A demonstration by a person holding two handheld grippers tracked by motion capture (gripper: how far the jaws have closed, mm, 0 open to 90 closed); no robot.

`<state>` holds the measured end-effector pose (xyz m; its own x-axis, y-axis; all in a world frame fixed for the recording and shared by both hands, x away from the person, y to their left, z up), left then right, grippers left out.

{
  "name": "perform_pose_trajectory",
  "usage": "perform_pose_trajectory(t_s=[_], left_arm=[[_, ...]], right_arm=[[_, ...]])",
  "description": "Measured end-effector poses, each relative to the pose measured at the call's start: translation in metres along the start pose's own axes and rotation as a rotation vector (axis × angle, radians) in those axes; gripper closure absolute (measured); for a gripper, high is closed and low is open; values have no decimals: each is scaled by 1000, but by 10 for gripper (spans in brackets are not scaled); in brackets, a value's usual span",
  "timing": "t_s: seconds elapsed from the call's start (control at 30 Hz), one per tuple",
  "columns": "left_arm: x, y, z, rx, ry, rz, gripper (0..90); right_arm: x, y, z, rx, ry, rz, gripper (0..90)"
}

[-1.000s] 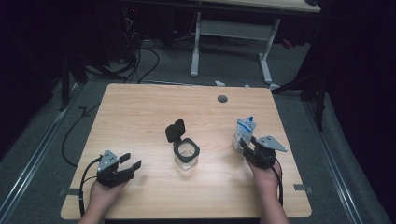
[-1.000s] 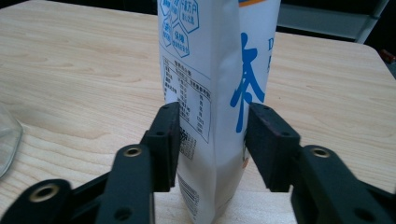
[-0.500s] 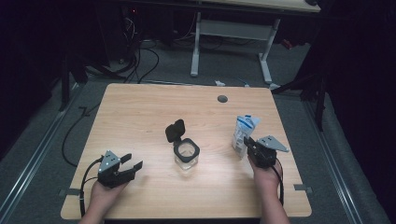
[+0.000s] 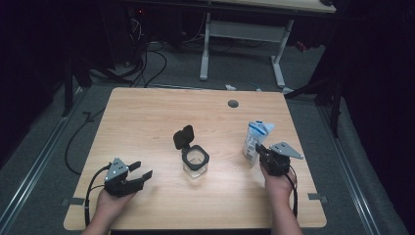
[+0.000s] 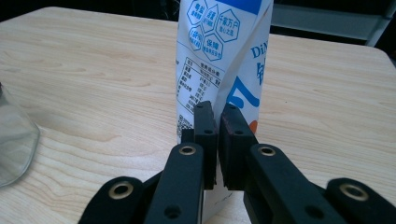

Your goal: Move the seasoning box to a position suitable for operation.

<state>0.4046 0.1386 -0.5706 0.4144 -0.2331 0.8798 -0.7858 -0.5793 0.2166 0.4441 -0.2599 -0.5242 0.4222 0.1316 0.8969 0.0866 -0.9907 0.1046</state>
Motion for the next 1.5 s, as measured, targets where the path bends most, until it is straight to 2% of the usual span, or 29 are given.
perform_pose_trajectory(t_s=[0.03,0.17,0.4,0.53,0.7,0.8,0.97,1.17,1.27,1.37,1.5], left_arm=[[-2,3,4,-19,-22,13,380],[-5,6,9,-28,-48,35,383],[-8,8,11,-24,-70,50,383],[-5,11,9,-26,-45,48,380],[-7,11,10,-27,-44,30,360],[-7,13,10,-29,-46,51,364],[-1,16,8,-29,-6,73,368],[2,16,6,-27,22,80,374],[2,15,6,-25,24,82,374],[2,16,6,-24,24,87,375],[3,16,5,-21,29,92,376]], right_arm=[[0,-1,0,-5,-2,-4,871],[0,-1,-1,-3,-19,11,874],[5,-3,-5,1,-49,-28,880],[6,-4,-6,5,-69,-45,881],[9,-4,-5,28,-94,-58,883],[12,-3,-7,53,-119,-76,884],[16,-5,-15,100,-161,-97,887],[19,-11,-28,137,-215,-169,891],[18,-14,-32,155,-244,-175,891],[19,-16,-35,165,-264,-204,891],[19,-16,-40,180,-296,-208,890]])
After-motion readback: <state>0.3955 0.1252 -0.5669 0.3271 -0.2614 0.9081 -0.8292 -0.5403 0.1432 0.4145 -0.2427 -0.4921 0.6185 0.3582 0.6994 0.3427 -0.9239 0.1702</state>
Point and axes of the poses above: each handheld gripper's, and its own axes: z roughly forward along the jaws, x roughly out of its top, y roughly to its right, the point moved 10 cm from there along z, roughly forward along the jaws, and after that the axes turned 13 degrees about -x, right-handed, at the moved point
